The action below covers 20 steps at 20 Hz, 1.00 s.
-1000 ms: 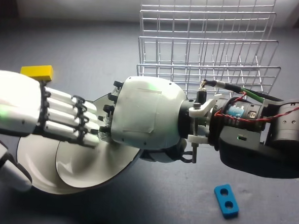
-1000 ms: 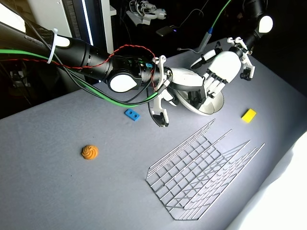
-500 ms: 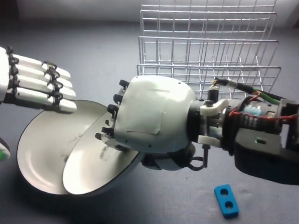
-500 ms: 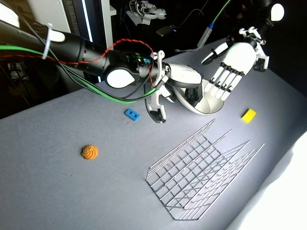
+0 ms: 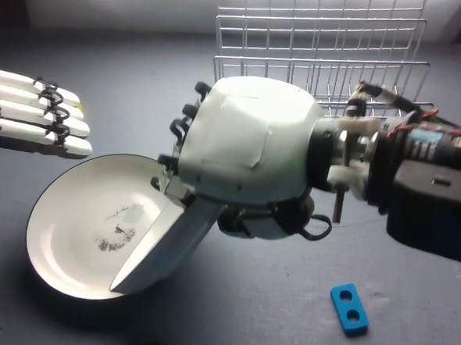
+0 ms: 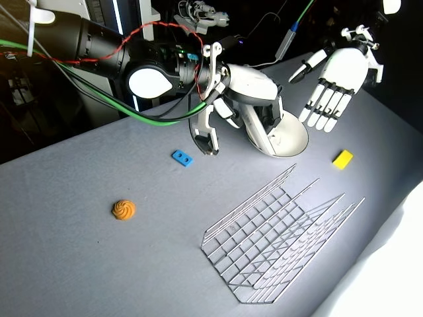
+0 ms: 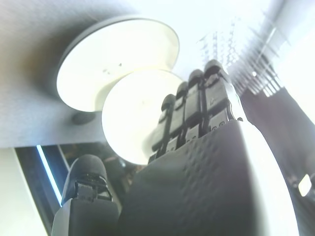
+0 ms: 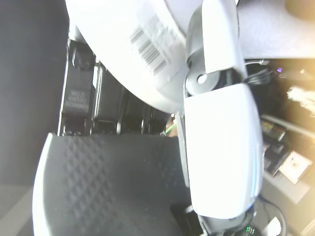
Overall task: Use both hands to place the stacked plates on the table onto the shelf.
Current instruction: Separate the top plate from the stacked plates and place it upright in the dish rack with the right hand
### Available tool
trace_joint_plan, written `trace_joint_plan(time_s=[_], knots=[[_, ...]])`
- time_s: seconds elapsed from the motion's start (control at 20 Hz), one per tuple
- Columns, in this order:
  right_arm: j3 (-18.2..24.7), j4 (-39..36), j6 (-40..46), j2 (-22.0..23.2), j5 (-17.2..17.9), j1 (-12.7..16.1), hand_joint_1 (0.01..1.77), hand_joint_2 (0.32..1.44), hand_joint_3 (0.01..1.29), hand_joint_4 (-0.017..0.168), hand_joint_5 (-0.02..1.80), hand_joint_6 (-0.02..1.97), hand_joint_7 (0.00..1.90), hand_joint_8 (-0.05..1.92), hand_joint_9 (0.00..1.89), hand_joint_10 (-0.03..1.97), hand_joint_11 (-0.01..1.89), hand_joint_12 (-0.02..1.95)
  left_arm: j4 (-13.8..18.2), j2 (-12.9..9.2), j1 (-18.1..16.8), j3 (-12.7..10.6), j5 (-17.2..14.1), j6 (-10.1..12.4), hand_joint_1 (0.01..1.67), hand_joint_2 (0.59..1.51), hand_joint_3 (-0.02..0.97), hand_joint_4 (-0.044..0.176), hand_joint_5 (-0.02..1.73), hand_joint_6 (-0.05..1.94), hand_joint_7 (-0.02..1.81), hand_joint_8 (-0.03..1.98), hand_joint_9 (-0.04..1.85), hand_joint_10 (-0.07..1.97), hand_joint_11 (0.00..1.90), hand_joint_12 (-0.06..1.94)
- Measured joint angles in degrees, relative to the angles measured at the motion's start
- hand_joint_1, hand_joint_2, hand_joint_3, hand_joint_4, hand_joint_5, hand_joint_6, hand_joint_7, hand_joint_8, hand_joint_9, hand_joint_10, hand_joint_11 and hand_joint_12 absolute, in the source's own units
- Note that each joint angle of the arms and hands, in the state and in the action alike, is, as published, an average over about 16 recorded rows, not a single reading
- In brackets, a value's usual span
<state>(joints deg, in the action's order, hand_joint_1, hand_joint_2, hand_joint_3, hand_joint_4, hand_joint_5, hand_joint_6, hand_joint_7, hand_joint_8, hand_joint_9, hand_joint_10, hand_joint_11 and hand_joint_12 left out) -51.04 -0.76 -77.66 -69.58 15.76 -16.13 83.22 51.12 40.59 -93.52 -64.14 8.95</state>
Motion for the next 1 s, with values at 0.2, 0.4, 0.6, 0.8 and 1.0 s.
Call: trace_joint_plan(time_s=[0.2, 0.4, 0.6, 0.8, 1.0], knots=[[1.5, 5.7, 0.1, 2.3, -0.7, 2.6, 1.22, 0.98, 0.02, -0.005, 0.98, 0.85, 1.07, 0.76, 1.23, 0.09, 0.93, 0.93, 0.7, -1.3, -1.0, 0.2, 0.3, 1.4, 0.02, 1.162, 0.022, 0.004, 0.02, 0.01, 0.02, 0.0, 0.02, 0.01, 0.01, -0.01], [2.5, 10.8, 1.0, 4.0, -0.8, 4.8, 1.22, 0.98, 0.02, -0.006, 1.0, 0.85, 1.08, 0.76, 1.25, 0.03, 0.94, 0.94, 1.6, -2.2, -2.0, 0.4, 0.4, 2.6, 0.02, 1.163, 0.022, 0.004, 0.02, 0.01, 0.02, 0.0, 0.02, 0.01, 0.01, -0.01], [2.6, 14.6, 3.1, 5.2, -0.2, 6.6, 1.22, 0.98, 0.02, -0.004, 1.0, 0.89, 1.06, 0.8, 1.24, 0.02, 0.93, 0.99, 2.2, -2.9, -2.9, 0.6, 0.4, 3.3, 0.02, 1.165, 0.023, 0.003, 0.02, 0.01, 0.02, 0.0, 0.02, 0.01, 0.01, -0.01], [1.6, 16.4, 6.6, 5.7, 0.9, 7.9, 1.22, 0.98, 0.02, -0.001, 0.99, 0.93, 1.04, 0.82, 1.24, 0.02, 0.92, 1.02, 2.6, -3.1, -3.2, 0.7, 0.4, 3.4, 0.02, 1.165, 0.022, 0.003, 0.02, 0.01, 0.02, 0.0, 0.02, 0.01, 0.01, -0.01], [0.0, 16.5, 11.0, 5.9, 1.9, 9.0, 1.22, 0.98, 0.02, 0.0, 0.98, 0.96, 1.03, 0.84, 1.24, 0.02, 0.9, 1.06, 2.8, -3.2, -3.2, 0.7, 0.4, 3.3, 0.02, 1.166, 0.022, 0.003, 0.02, 0.01, 0.02, 0.0, 0.02, 0.01, 0.01, -0.01]])
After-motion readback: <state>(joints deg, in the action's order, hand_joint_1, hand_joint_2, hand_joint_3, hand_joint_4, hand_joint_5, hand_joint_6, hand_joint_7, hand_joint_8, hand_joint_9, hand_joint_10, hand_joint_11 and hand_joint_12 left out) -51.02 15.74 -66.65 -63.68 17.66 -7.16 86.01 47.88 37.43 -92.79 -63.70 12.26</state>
